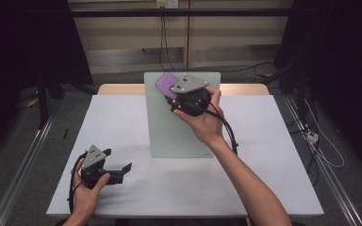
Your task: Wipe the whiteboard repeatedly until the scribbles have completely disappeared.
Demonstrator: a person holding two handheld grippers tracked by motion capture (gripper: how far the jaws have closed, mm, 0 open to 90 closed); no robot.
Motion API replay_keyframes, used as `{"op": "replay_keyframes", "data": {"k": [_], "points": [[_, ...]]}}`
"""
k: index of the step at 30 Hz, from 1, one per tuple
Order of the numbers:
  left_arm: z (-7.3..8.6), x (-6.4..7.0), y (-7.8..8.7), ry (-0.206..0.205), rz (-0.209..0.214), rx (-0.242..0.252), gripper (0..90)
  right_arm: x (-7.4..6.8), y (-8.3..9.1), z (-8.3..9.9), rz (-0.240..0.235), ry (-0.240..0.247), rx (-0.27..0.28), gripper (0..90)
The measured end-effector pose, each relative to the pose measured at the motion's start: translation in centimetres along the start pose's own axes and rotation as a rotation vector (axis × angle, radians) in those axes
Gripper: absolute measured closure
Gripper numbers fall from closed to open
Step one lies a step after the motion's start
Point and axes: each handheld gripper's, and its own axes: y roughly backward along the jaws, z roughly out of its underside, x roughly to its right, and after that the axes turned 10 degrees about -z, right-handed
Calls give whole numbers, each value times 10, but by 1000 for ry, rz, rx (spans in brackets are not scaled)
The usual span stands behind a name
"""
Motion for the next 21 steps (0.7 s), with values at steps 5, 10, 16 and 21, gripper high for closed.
{"op": "replay_keyframes", "data": {"k": [5,10,16,21], "points": [[0,0,0,2,-1,1,58,-16,-14,3,-25,23,-9,421],[0,0,0,1,-2,0,58,-32,-28,8,-71,32,-22,421],[0,0,1,3,-2,3,58,-51,-42,17,-135,56,-56,421],[1,-1,1,4,-3,3,58,-59,-47,23,-163,49,-57,421]]}}
